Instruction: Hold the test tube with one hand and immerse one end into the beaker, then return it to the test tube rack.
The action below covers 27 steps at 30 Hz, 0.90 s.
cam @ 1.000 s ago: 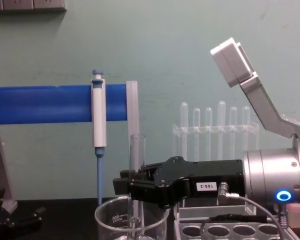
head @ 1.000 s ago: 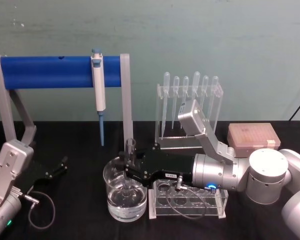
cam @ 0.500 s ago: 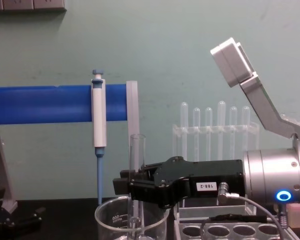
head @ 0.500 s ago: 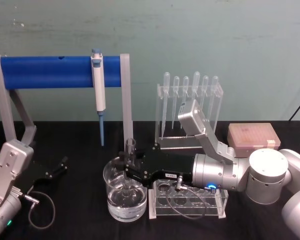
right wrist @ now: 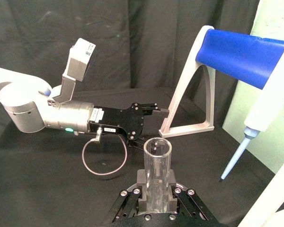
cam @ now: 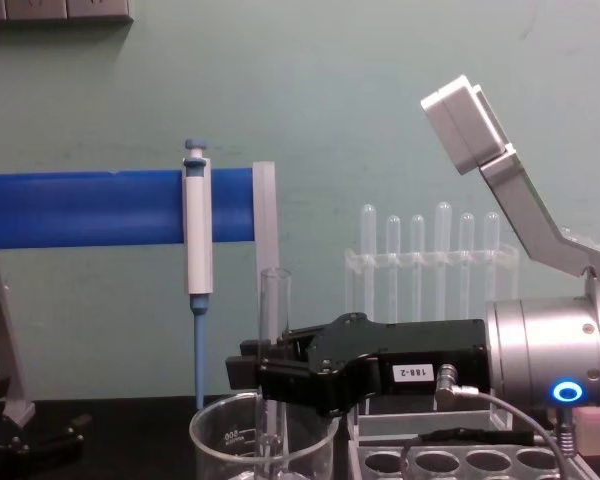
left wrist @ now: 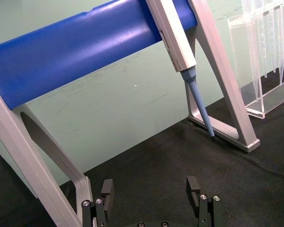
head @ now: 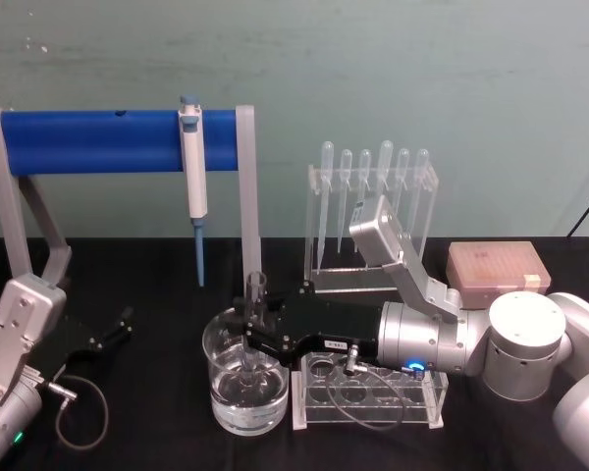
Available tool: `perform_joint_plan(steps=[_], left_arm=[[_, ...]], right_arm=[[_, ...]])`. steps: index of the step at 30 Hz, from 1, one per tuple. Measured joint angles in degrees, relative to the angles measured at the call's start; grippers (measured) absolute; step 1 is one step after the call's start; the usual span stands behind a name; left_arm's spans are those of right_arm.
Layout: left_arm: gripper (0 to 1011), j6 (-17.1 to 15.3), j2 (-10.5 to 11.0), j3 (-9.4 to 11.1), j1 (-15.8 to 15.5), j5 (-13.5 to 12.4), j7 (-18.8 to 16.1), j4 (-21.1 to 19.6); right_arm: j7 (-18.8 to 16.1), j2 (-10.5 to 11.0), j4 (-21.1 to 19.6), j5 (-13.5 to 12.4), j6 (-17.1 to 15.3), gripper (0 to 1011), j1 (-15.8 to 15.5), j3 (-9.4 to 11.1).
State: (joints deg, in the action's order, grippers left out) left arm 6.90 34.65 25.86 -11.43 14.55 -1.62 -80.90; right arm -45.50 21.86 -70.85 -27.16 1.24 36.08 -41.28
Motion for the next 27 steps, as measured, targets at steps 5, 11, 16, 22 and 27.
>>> perform_joint_plan(steps=[5, 11, 16, 22, 27], left_arm=[[1000, 0.0, 0.0, 0.0, 0.0, 0.0, 0.0, 0.0], [1000, 0.0, 0.0, 0.0, 0.0, 0.0, 0.0, 0.0], [1000, 0.0, 0.0, 0.0, 0.0, 0.0, 0.0, 0.0], [1000, 0.0, 0.0, 0.0, 0.0, 0.0, 0.0, 0.0], [1000, 0.0, 0.0, 0.0, 0.0, 0.0, 0.0, 0.0]], right_arm=[[0.0, 0.0, 0.0, 0.0, 0.0, 225, 0.0, 0.0], [0.0, 0.0, 0.0, 0.0, 0.0, 225, 0.0, 0.0], [0.0, 0.0, 0.0, 0.0, 0.0, 225, 0.0, 0.0], [0.0, 0.0, 0.0, 0.0, 0.0, 225, 0.0, 0.0], [0.0, 0.0, 0.0, 0.0, 0.0, 225, 0.0, 0.0]])
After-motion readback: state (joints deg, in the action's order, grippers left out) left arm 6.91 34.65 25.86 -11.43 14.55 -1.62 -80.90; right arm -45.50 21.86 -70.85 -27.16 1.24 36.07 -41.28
